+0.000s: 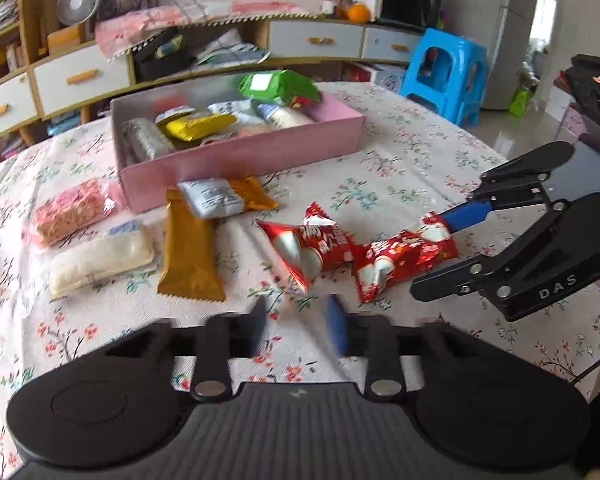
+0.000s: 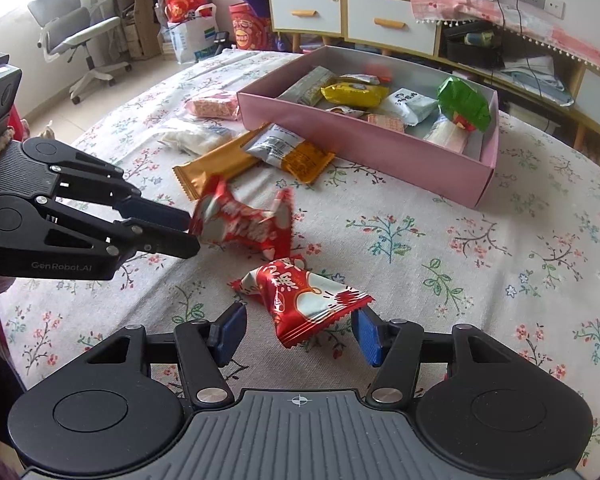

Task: Organize snacks
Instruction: 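Grasp a red-and-white candy packet with the left tool while the right tool grasps another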

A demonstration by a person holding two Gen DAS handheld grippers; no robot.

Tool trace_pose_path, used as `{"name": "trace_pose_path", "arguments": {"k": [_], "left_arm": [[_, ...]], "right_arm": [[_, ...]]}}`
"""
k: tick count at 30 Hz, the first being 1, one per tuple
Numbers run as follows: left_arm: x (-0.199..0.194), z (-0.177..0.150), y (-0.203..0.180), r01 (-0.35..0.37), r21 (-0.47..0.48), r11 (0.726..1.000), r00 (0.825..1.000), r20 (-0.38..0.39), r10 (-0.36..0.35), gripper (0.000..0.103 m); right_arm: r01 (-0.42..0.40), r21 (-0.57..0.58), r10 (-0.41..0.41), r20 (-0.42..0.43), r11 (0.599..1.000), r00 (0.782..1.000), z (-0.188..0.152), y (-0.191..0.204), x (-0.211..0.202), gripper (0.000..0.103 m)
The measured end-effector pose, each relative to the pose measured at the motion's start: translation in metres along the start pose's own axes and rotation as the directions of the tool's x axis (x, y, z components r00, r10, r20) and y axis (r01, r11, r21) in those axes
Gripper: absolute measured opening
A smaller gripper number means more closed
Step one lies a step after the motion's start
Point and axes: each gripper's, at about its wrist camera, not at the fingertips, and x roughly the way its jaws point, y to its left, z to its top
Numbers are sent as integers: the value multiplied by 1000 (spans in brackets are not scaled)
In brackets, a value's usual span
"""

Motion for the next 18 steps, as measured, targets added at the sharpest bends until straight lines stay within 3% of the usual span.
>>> {"name": "trace_pose_path", "arguments": {"k": [2,7,12,18], "left_arm": [[0,1,-1,9,8,1000,999,31,-9,71],[7,8,-6,16,111,994,998,54,-22,73],[14,20,-7,11,266,964,999,30,-19,80],[22,38,-3,93,300,949,995,0,-98,85]], "right_arm": [[5,-2,-5,-1,1000,1000,0,0,0,59],[9,-7,-9,-9,1000,1000,1,-4,-1,60],[-35,-61,34,-16,998,999,6,-9,-7,67],[-65,-127,59,-50,990,997,14,-14,-4,69]]}}
